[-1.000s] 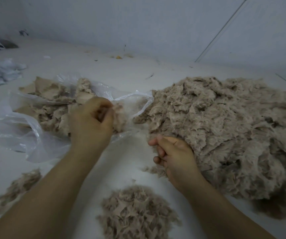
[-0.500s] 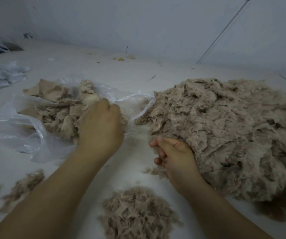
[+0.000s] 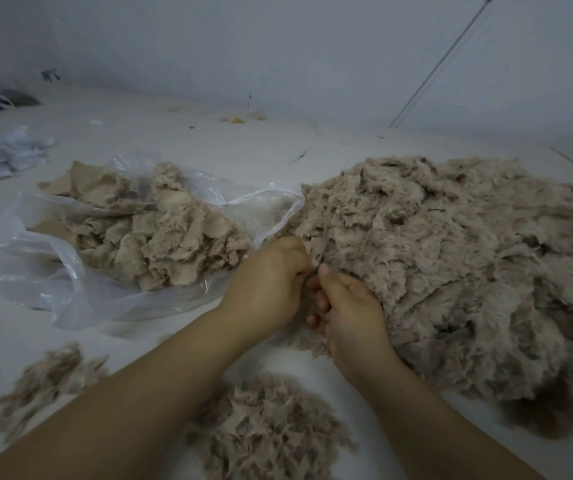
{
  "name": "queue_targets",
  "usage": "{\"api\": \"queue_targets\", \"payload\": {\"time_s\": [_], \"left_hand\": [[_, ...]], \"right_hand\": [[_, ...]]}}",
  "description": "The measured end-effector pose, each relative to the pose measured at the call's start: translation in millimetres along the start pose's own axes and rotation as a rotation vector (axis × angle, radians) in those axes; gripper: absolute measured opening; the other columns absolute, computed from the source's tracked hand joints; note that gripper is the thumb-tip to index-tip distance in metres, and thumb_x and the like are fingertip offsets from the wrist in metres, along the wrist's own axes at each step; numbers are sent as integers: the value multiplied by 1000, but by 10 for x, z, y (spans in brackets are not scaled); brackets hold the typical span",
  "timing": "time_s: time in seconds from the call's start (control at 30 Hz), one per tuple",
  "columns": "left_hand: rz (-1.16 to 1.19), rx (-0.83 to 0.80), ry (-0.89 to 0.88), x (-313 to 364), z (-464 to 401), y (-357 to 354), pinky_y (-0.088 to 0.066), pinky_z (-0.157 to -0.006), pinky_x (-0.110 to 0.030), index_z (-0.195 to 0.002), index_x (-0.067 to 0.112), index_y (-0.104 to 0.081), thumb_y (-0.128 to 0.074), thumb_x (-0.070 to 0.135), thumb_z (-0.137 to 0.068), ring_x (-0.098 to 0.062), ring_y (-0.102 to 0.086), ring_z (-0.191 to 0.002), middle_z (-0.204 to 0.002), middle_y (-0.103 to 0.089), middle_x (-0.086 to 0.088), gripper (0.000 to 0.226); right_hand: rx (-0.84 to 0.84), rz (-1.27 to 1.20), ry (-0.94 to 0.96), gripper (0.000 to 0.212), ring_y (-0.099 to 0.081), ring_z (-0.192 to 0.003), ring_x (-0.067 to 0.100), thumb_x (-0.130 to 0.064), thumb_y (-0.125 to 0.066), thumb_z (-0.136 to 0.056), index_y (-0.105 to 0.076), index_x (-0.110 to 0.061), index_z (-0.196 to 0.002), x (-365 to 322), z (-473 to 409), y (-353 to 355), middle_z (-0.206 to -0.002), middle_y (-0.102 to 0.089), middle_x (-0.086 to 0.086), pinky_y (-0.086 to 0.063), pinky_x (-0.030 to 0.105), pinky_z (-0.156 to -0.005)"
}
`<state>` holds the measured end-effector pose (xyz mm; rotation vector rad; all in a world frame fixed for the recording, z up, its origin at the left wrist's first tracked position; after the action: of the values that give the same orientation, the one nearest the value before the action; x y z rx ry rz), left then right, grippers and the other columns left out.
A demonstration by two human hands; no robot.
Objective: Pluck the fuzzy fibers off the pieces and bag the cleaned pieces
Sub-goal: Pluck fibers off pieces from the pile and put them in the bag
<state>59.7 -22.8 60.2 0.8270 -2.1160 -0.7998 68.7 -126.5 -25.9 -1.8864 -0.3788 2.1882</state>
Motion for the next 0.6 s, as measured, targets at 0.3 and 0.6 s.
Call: {"api": "queue_targets", "payload": {"time_s": [0.3, 0.6], "left_hand": [[216, -280, 117, 40, 158, -88, -49, -68, -26, -56, 6, -59, -63, -13, -69, -7, -53, -71, -79, -53, 5, 24], [425, -206, 242, -54, 198, 70, -42, -59, -13, -69, 4, -64, -67, -11, -75, -14, -61, -77, -86, -62, -6, 16]], "right_hand": [[-4, -5, 20, 36, -42, -47, 12, -26, -57, -99, -61, -17, -65, -13, -2, 1, -51, -40, -1, -43, 24, -44], [-13, 103, 10, 14, -45, -48, 7, -10, -56, -97, -61, 0, -105, 6, 0, 30, -50, -45, -5, -47, 22, -49]]}}
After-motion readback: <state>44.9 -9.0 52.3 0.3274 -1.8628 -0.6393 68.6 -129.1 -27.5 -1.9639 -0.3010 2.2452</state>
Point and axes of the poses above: each hand's wrist, its own z-axis away from the middle knuckle, its own y-axis out of the back of the hand, x = y × z, the point moved 8 cm from there along -z, towards the middle knuckle
